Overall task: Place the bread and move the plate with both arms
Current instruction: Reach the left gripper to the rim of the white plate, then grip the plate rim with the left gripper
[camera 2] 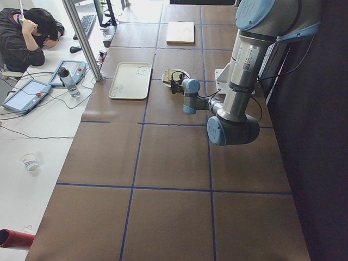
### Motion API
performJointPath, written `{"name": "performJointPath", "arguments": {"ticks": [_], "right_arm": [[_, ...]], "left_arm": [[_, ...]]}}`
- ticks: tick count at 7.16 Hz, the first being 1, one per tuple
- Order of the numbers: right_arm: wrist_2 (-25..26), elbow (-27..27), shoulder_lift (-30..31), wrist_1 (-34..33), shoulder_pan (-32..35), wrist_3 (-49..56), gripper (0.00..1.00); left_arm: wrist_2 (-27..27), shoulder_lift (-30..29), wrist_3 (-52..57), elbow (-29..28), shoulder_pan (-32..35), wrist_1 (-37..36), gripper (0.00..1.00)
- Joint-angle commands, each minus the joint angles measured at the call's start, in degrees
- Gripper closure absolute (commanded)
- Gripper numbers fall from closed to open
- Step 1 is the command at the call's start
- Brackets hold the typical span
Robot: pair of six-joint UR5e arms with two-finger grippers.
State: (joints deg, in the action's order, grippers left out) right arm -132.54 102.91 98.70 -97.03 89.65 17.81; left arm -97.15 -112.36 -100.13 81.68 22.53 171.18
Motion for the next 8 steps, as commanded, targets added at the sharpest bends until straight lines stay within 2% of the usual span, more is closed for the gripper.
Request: {"name": "performJointPath", "arguments": {"ticks": [1, 3, 6, 8], "right_arm": [[0.0, 0.0, 0.0, 0.0, 0.0, 0.0, 0.00], [0.0, 0.0, 0.0, 0.0, 0.0, 0.0, 0.00], [0.0, -0.1, 0.0, 0.0, 0.0, 0.0, 0.00], [0.0, -0.1, 0.1, 0.0, 0.0, 0.0, 0.00]], "left_arm": [[0.1, 0.0, -0.1, -0.6, 0.1, 0.0, 0.51], [0.9, -0.1, -0.2, -1.3, 0.0, 0.0, 0.61], [0.9, -0.4, -0.2, -2.3, -0.2, 0.0, 0.69], [0.9, -0.4, -0.2, -2.5, -0.2, 0.0, 0.93]]}}
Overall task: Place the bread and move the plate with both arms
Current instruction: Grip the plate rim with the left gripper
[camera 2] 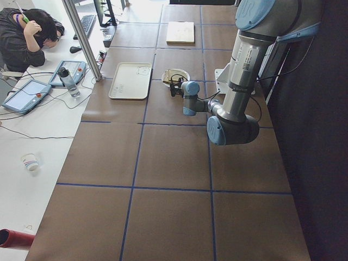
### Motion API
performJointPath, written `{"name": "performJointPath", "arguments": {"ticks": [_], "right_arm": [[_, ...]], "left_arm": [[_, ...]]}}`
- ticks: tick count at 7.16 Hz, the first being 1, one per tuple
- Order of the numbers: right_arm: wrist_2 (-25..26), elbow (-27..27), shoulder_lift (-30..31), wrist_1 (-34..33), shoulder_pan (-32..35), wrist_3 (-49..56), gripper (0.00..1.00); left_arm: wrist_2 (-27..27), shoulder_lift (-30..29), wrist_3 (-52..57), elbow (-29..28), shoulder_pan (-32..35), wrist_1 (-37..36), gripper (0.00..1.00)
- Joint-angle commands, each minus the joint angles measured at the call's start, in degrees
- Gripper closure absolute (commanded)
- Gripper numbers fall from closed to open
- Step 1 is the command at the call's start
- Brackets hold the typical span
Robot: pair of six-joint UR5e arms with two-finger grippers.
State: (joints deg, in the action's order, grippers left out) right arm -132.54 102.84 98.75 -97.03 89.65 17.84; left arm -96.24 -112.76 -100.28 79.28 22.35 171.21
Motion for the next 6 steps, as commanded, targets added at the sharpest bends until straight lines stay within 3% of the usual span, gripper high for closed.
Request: {"name": "performJointPath", "arguments": {"ticks": [1, 6], "right_arm": [[0.0, 0.1, 0.0, 0.0, 0.0, 0.0, 0.00], [0.0, 0.1, 0.0, 0.0, 0.0, 0.0, 0.00]], "left_arm": [[0.0, -0.1, -0.1, 0.0, 0.0, 0.1, 0.96], [0.0, -0.6, -10.2, 0.0, 3.1, 5.8, 1.00]]}}
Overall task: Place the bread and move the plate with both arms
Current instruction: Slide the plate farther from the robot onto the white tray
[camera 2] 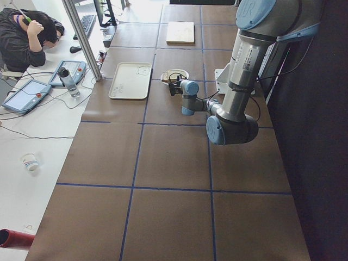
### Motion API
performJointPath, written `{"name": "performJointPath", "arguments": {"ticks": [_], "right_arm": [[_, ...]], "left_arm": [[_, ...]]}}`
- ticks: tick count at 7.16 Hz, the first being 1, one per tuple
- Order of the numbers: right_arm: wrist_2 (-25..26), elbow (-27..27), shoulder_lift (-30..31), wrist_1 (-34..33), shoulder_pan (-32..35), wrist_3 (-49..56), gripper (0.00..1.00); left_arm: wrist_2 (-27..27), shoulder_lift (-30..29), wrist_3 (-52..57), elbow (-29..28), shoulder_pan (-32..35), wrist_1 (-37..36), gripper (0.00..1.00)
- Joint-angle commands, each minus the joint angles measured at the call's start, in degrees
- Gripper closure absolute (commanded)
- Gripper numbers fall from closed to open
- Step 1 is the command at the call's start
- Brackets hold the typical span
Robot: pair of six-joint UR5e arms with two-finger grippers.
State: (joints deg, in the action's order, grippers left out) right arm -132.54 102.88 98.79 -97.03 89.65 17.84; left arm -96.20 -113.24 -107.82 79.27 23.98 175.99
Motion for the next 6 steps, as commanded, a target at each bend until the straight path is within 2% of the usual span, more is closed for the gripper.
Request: {"name": "performJointPath", "arguments": {"ticks": [1, 4, 5, 6], "right_arm": [[0.0, 0.0, 0.0, 0.0, 0.0, -0.1, 0.00], [0.0, 0.0, 0.0, 0.0, 0.0, -0.1, 0.00], [0.0, 0.0, -0.1, 0.0, 0.0, -0.1, 0.00], [-0.1, 0.0, -0.1, 0.0, 0.0, 0.0, 0.00]], "left_arm": [[0.0, -0.8, -3.4, 0.0, 2.8, 1.0, 1.00], [1.7, -2.7, -7.0, -1.2, 7.5, 1.0, 1.00], [1.7, -6.1, -7.3, -5.2, 9.2, 1.0, 1.00], [1.7, -11.0, -7.4, -11.6, 10.8, 1.0, 1.00]]}}
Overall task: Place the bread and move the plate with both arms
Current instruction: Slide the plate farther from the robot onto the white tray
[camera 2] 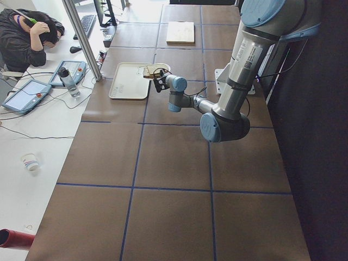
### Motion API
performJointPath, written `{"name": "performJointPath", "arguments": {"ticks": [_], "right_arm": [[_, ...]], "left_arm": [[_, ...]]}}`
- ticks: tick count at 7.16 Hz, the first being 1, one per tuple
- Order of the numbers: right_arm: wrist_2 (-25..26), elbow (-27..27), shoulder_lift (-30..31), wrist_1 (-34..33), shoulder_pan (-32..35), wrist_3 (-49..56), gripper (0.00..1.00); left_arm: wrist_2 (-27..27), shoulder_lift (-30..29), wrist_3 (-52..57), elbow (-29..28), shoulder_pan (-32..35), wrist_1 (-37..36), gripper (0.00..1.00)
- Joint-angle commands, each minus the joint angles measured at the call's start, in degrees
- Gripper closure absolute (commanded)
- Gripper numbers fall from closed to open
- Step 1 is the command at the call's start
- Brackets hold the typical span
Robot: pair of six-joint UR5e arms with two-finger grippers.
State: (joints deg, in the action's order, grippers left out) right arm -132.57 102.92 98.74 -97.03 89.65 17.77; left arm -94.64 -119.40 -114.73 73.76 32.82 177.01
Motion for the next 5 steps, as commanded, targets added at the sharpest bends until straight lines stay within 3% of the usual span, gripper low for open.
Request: {"name": "performJointPath", "arguments": {"ticks": [1, 4, 5], "right_arm": [[0.0, 0.0, 0.0, 0.0, 0.0, 0.0, 0.00], [0.0, -0.1, 0.0, 0.0, 0.0, 0.0, 0.00], [0.0, -0.1, 0.0, 0.0, 0.0, 0.0, 0.00]], "left_arm": [[0.4, -9.4, -2.0, -12.3, 3.7, -0.1, 1.00], [2.2, -23.3, -3.0, -31.8, 6.7, -0.2, 1.00], [2.5, -25.2, -3.0, -34.5, 6.7, -0.2, 1.00]]}}
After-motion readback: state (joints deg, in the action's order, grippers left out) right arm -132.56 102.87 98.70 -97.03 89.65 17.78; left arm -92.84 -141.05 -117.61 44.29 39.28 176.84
